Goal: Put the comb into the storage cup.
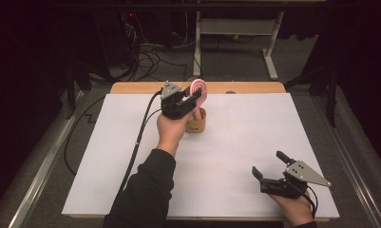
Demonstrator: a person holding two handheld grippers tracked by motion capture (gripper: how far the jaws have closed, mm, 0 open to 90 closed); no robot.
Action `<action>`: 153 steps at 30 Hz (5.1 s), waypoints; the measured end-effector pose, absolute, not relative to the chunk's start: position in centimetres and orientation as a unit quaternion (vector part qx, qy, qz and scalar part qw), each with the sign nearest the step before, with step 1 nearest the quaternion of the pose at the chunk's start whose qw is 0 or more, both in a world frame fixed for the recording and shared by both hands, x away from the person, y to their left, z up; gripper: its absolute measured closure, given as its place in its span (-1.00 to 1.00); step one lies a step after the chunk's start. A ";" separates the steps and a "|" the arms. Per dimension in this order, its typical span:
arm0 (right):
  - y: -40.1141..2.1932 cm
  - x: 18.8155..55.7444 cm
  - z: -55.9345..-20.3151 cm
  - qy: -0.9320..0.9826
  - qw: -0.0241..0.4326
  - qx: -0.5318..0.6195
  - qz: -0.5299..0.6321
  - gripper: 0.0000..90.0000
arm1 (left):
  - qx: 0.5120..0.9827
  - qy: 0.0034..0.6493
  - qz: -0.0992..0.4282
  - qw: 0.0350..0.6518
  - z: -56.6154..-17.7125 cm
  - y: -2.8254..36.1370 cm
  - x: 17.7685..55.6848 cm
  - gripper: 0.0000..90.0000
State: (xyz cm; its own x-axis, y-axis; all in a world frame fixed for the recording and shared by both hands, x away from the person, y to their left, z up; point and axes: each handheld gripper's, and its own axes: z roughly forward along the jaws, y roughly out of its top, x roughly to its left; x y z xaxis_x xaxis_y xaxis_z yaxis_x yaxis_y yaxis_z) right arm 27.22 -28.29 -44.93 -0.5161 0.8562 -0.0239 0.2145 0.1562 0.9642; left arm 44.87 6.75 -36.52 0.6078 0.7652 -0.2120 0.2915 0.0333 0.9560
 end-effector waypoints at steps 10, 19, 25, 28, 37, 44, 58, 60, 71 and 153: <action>-28.3 27.2 -44.9 0.696 0.308 0.385 0.522 -1.00 | 0.676 0.390 0.208 0.590 -36.4 7.3 44.9 0.37; -28.2 27.1 -44.9 0.696 0.308 0.384 0.523 -1.00 | 0.681 0.395 0.218 0.577 -36.3 7.9 45.1 0.31; -28.3 27.2 -44.9 0.696 0.307 0.386 0.522 -1.00 | 0.685 0.394 0.222 0.571 -36.4 8.0 45.1 0.21; -28.3 27.2 -44.9 0.695 0.308 0.386 0.523 -1.00 | 0.686 0.396 0.222 0.569 -36.4 8.1 45.2 0.20; -28.2 27.2 -44.9 0.697 0.307 0.385 0.522 -1.00 | 0.684 0.401 0.223 0.567 -36.4 8.3 45.4 0.11; -28.3 27.2 -44.9 0.696 0.307 0.387 0.522 -1.00 | 0.685 0.401 0.229 0.564 -36.5 8.3 45.6 0.11; -28.3 27.2 -44.9 0.695 0.308 0.389 0.520 -1.00 | 0.688 0.405 0.237 0.553 -36.8 8.0 45.8 -0.25; -28.3 27.2 -44.9 0.695 0.308 0.389 0.521 -1.00 | 0.688 0.406 0.239 0.552 -36.8 8.0 45.8 -0.25; -28.4 27.2 -45.0 0.695 0.307 0.389 0.521 -1.00 | 0.686 0.419 0.232 0.548 -37.1 8.3 46.3 -0.35; -27.8 27.1 -45.2 0.708 0.308 0.381 0.509 -1.00 | 0.702 0.422 0.230 0.525 -40.2 12.9 43.6 -1.00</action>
